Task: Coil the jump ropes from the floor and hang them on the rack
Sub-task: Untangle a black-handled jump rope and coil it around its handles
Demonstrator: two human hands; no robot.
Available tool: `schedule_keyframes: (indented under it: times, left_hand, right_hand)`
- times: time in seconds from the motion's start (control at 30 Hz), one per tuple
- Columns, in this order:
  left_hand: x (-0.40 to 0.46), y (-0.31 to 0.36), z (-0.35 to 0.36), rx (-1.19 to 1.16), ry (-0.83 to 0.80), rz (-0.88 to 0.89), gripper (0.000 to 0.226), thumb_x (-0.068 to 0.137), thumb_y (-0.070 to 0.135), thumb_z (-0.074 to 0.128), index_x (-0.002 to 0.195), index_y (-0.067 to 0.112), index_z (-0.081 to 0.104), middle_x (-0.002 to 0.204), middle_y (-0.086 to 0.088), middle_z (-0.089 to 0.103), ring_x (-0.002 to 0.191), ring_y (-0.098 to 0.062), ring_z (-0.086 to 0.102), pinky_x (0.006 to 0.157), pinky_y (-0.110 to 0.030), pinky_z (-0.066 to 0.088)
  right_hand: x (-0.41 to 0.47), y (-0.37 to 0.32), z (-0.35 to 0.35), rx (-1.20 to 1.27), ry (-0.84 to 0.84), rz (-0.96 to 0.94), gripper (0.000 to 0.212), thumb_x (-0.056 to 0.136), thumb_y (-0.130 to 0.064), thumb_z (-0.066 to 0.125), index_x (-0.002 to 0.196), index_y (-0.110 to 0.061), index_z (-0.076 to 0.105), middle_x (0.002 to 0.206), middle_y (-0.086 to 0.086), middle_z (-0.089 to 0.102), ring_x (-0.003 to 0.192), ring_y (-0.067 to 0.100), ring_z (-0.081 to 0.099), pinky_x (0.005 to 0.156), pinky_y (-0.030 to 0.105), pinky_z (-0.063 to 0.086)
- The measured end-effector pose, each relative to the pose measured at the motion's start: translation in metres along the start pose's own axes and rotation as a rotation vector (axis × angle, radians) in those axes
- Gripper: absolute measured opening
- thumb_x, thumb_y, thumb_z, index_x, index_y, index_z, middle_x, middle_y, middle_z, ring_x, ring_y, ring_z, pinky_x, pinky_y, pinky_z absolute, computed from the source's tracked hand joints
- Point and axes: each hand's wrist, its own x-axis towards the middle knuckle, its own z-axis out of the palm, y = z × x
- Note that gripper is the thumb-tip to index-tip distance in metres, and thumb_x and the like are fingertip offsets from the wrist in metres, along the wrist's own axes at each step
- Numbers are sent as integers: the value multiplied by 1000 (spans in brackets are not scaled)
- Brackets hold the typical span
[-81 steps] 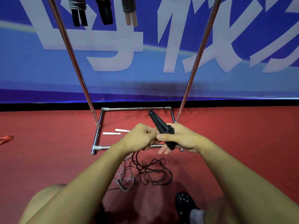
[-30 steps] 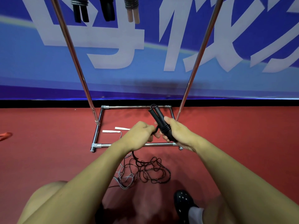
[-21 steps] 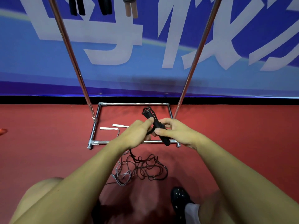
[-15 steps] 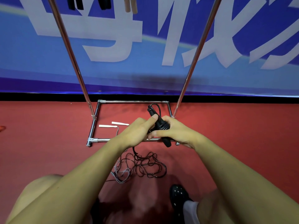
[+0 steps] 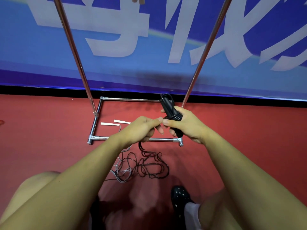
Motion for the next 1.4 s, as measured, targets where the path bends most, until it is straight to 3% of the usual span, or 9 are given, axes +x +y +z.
schedule_keyframes:
  times: [0.17, 0.33, 0.5, 0.6, 0.73, 1.03, 1.17, 1.27, 1.4]
  left_hand:
    - [4, -3, -2, 59, 74, 11, 35, 98, 46, 63, 92, 12, 67, 54, 4, 53, 45, -11, 32, 45, -23, 26]
    - [4, -5, -2, 104, 121, 56, 27, 101, 31, 62, 90, 11, 76, 67, 2, 69, 44, -8, 32, 44, -19, 29]
    - [5, -5, -1, -102, 117, 35, 35, 102, 33, 61, 90, 3, 74, 55, 4, 42, 47, -11, 29, 47, -20, 28]
    - [6, -3, -1, -268, 118, -41, 35, 105, 31, 55, 92, 4, 72, 56, 7, 24, 48, -11, 23, 49, -23, 23]
    - [7, -3, -3, -340, 122, -131, 32, 105, 24, 50, 103, 3, 74, 58, 8, 22, 47, -8, 18, 44, -20, 18]
    - [6, -4, 2, 164, 376, 50, 31, 104, 29, 55, 90, 13, 76, 54, 8, 53, 39, 0, 40, 49, -22, 30]
    - [2, 1, 1, 236, 346, 119, 31, 104, 27, 54, 89, 13, 77, 53, 0, 57, 40, 1, 42, 50, -21, 31]
    - [1, 1, 1, 163, 298, 97, 45, 104, 30, 52, 63, 23, 68, 49, 10, 41, 42, -10, 29, 50, -28, 25]
    - [-4, 5, 3, 36, 232, 122, 49, 106, 35, 48, 61, 18, 47, 53, 5, 37, 50, -15, 22, 49, -29, 18]
  right_hand:
    - [1, 3, -2, 130, 0, 79, 42, 94, -36, 68, 118, -3, 61, 80, 8, 63, 60, 19, 51, 59, 33, 45]
    - [2, 3, -4, 176, -13, 112, 13, 102, -7, 58, 114, -4, 58, 79, 9, 59, 58, 18, 50, 55, 29, 43]
    - [5, 3, -4, 242, -17, 97, 34, 101, -25, 62, 128, -4, 59, 82, 8, 58, 62, 17, 51, 60, 29, 44]
    - [5, -1, -2, 388, -46, 153, 52, 104, -47, 43, 127, -4, 62, 84, 11, 60, 64, 20, 52, 64, 32, 42]
    - [5, -1, -5, 425, -51, 182, 54, 107, -31, 26, 139, 1, 54, 93, 13, 61, 72, 23, 53, 72, 34, 44]
    - [12, 11, 0, 343, 4, 116, 20, 105, -20, 51, 112, -5, 61, 99, 11, 63, 78, 19, 60, 83, 32, 48]
    - [11, 14, 1, 205, -29, 44, 34, 98, -23, 61, 127, -5, 63, 101, 6, 67, 92, 15, 61, 95, 33, 45]
    - [8, 15, 2, 21, 20, 18, 34, 95, -17, 72, 128, -12, 65, 120, 10, 74, 112, 23, 69, 110, 42, 48]
    - [4, 13, 5, -8, 96, 30, 60, 67, -26, 92, 117, -13, 63, 107, 5, 76, 100, 20, 72, 101, 42, 55]
